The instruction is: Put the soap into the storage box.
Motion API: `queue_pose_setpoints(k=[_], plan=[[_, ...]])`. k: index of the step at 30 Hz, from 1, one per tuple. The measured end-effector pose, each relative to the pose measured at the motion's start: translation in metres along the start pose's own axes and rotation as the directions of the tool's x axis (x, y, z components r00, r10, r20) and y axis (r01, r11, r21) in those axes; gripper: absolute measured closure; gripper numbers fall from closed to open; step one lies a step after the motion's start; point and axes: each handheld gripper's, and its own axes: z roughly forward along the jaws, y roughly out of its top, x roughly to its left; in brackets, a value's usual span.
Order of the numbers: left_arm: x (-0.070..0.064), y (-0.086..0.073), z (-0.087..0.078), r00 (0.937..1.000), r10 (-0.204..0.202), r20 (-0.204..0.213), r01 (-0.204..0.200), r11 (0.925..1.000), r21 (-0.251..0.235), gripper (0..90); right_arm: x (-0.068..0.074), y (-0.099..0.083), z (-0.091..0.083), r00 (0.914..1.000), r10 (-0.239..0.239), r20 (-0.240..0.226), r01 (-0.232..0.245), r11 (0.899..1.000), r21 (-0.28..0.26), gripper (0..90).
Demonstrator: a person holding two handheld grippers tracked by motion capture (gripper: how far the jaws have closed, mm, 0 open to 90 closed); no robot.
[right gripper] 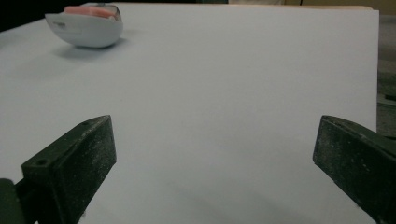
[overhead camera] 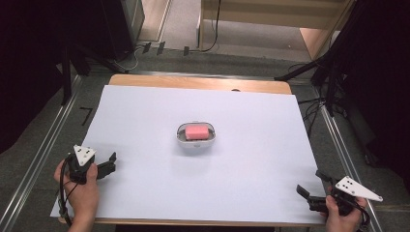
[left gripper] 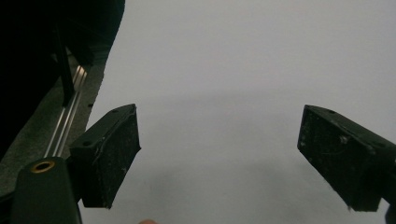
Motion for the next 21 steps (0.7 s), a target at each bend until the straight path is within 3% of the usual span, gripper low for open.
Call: queue_pose_setpoints(k=[1, 5, 21], plan=[[0.0005, 0.0000, 0.0002, 1.0000, -0.004, 0.001, 0.004, 1.0000, -0.001, 13.6, -0.0023, -0.0016, -0.0021, 0.9997, 0.024, -0.006, -0.025, 0.999, -0.022, 0.0], [0.0026, 0.0000, -0.0003, 0.9997, -0.022, 0.007, 0.022, 0.9998, -0.001, 13.6, -0.0029, -0.0036, -0.0046, 0.9986, 0.048, 0.020, -0.047, 0.997, -0.053, 0.0], [0.0017, 0.0002, 0.0007, 0.9998, -0.018, 0.001, 0.018, 0.9998, 0.001, 13.5, 0.0018, -0.0038, -0.0015, 0.9974, 0.016, 0.070, -0.014, 1.000, -0.025, 0.0]])
